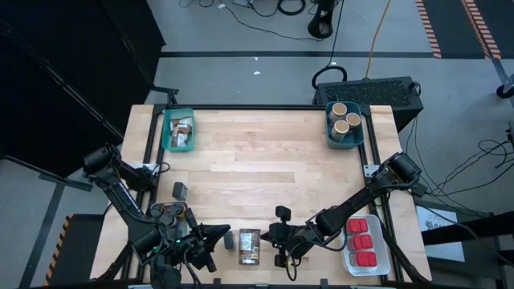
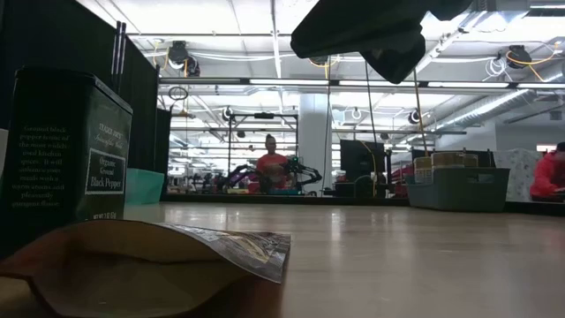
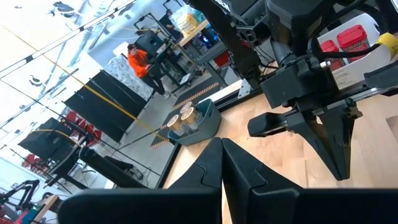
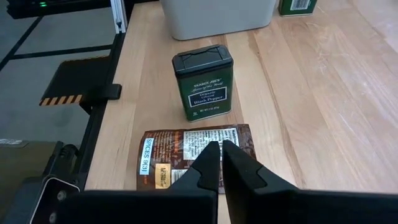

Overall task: Sort spices by type
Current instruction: Put the brown seasoning pack into the light green bin

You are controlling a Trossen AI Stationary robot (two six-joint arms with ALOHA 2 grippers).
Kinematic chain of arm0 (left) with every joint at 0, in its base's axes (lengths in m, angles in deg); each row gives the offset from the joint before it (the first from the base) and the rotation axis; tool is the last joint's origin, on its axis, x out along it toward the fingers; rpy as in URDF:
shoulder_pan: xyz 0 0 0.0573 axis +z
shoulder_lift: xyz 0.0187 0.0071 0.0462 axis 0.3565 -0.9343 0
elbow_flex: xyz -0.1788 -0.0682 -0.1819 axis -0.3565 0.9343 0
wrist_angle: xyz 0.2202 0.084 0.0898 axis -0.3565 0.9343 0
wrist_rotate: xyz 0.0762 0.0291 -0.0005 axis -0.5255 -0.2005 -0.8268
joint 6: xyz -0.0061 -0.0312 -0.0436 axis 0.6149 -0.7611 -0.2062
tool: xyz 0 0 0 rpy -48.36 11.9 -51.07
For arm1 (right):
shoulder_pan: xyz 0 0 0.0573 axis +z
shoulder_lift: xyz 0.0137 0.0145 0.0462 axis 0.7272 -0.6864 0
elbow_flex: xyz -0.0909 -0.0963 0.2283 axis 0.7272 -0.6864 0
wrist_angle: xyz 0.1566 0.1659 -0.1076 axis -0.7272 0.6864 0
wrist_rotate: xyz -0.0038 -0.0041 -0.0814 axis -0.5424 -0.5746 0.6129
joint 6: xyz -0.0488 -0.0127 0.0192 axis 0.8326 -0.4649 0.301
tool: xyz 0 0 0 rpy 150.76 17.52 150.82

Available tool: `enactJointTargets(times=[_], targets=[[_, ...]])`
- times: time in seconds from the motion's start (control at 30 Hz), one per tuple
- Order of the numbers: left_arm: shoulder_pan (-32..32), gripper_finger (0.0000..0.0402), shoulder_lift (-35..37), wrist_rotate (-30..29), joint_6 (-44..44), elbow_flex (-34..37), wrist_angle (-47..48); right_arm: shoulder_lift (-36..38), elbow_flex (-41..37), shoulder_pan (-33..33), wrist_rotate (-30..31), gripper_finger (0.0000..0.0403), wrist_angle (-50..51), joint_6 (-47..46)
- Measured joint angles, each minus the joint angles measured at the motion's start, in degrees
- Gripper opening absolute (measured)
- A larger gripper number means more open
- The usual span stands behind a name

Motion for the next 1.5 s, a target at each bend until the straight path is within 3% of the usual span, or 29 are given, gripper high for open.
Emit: enactJointTargets(times=[0.27, 0.57, 0.73, 0.97, 1.17, 1.33, 1.5], targets=[[0.0, 0.0006, 0.0, 0.0, -0.01, 0.0, -0.01, -0.96, 0.04, 0.0, 0.19, 0.0, -0.67, 1.35], [0.0, 0.0006, -0.02, 0.0, -0.02, 0.02, -0.08, -7.94, 0.04, -0.2, 0.81, 0.001, -4.09, 0.53], [0.02, 0.0006, -0.02, 0.0, -0.02, 0.02, -0.06, -8.79, 0.04, -0.2, 0.99, 0.0057, -4.66, 0.0], [0.02, 0.0006, -0.02, 0.0, -0.02, 0.02, -0.02, -10.15, 0.04, -1.5, 1.49, 0.0165, -4.97, -4.23], [0.02, 0.0006, -0.02, 0.0, -0.02, 0.02, 0.01, -15.72, 0.04, -3.26, 1.12, 0.0243, -12.64, -3.53], [0.02, 0.0006, -0.02, 0.0, -0.02, 0.02, -0.03, -18.0, 0.13, -4.37, -0.12, 0.0264, -13.91, -6.94], [0.02, 0.0006, -0.02, 0.0, -0.02, 0.02, 0.05, -18.89, 0.22, -4.59, -0.66, 0.0241, -13.71, -8.35]])
